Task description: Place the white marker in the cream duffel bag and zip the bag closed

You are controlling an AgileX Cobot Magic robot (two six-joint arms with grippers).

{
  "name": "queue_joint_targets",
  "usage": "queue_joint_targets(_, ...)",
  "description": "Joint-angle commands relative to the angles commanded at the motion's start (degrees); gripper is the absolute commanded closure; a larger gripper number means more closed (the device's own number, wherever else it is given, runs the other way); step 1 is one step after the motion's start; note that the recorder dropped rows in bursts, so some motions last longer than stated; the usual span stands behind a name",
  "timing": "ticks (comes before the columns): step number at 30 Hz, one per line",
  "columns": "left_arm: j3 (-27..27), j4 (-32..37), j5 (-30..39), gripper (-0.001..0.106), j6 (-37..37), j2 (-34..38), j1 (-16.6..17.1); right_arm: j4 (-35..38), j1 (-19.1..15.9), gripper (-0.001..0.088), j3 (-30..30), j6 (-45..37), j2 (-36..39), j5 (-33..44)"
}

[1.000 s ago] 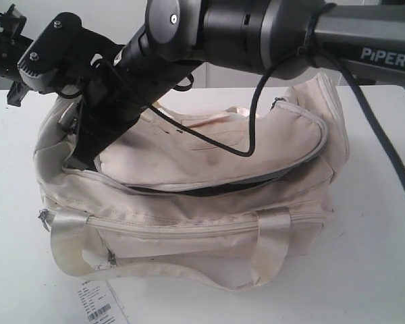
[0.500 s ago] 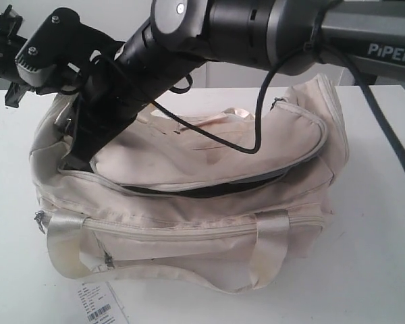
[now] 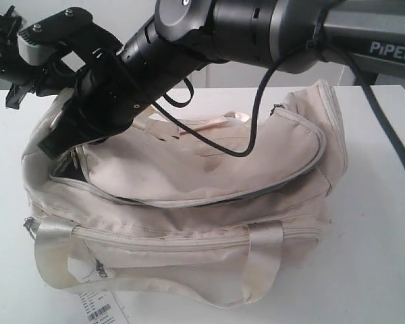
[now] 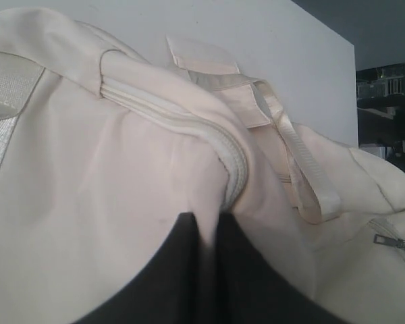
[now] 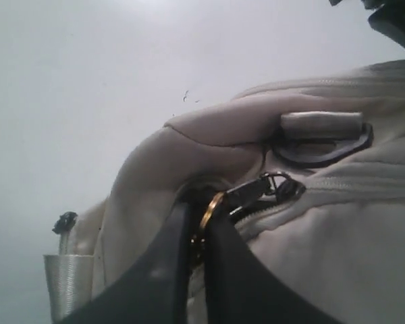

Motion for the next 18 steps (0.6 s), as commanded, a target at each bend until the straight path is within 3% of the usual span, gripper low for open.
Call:
queue_joint_targets(7, 0.0, 0.2, 0.1, 0.105, 0.0, 0.0, 0.0, 0.8, 0.0, 0.0868, 0.0, 18.3, 0.0, -11.7)
queue_joint_targets(12, 0.0, 0.2, 0.5, 0.105, 0.0, 0.0, 0.0, 0.4, -0.1, 0.0868, 0.0, 24.1, 0.0, -6.2)
queue_joint_targets(18, 0.0, 0.2, 0.6, 0.105, -0.2, 0.0, 0.0, -2.3, -0.2, 0.0868, 0.0, 25.6, 0.0, 4.0)
